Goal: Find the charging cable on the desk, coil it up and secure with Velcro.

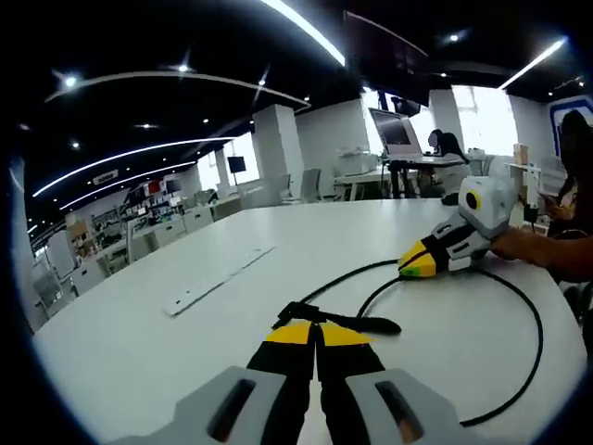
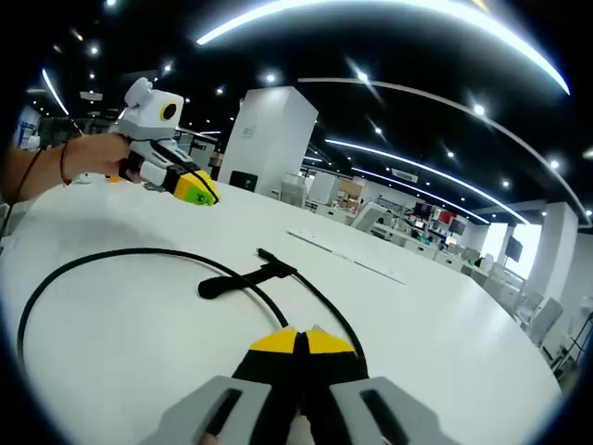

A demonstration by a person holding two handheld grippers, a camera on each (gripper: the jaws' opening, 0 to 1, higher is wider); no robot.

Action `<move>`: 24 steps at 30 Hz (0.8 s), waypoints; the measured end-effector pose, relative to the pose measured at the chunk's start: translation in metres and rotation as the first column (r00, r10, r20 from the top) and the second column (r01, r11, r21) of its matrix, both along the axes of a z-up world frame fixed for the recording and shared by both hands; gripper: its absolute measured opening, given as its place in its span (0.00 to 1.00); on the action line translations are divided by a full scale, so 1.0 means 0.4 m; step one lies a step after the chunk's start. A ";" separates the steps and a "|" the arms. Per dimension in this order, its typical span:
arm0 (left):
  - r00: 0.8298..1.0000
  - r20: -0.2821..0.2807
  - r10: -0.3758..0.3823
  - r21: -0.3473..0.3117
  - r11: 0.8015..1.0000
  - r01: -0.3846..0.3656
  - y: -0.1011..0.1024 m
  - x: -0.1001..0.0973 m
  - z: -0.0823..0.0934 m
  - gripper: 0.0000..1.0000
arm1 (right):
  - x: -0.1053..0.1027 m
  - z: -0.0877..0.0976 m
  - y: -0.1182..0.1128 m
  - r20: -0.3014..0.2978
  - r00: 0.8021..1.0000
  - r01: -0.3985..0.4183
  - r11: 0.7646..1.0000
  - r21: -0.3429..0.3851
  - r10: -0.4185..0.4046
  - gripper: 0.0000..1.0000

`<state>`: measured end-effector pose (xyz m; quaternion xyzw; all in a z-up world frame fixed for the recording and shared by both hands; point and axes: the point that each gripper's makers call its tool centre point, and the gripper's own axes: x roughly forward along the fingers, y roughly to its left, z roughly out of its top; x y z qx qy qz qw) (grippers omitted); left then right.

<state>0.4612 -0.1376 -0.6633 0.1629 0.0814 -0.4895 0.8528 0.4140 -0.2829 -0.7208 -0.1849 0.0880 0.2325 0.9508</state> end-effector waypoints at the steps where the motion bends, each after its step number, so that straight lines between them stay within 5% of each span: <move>1: 1.000 0.000 0.001 0.000 1.000 -0.001 -0.003 0.014 0.001 0.02 | 0.000 0.000 0.000 0.000 1.000 0.000 1.000 -0.001 0.000 0.03; 8: 0.996 0.076 -0.043 0.139 0.990 0.032 -0.029 0.076 -0.016 0.02 | 0.000 0.000 0.001 0.001 1.000 0.000 1.000 -0.004 0.000 0.03; 11: 0.995 0.076 -0.069 0.262 0.964 0.047 -0.036 0.099 -0.048 0.05 | 0.000 -0.001 0.001 0.001 1.000 0.000 1.000 -0.004 0.001 0.03; 15: 0.993 0.028 -0.116 0.402 0.911 0.095 -0.050 0.123 -0.093 0.09 | -0.001 -0.001 0.002 0.000 1.000 -0.001 1.000 -0.005 0.001 0.03; 19: 0.989 0.002 -0.148 0.422 0.897 0.133 -0.078 0.138 -0.086 0.11 | -0.001 0.000 0.002 -0.001 1.000 -0.002 1.000 -0.002 0.002 0.03; 24: 0.977 -0.103 -0.184 0.493 0.844 0.211 -0.094 0.145 -0.128 0.15 | -0.001 -0.001 0.002 -0.002 1.000 -0.002 1.000 0.000 0.002 0.03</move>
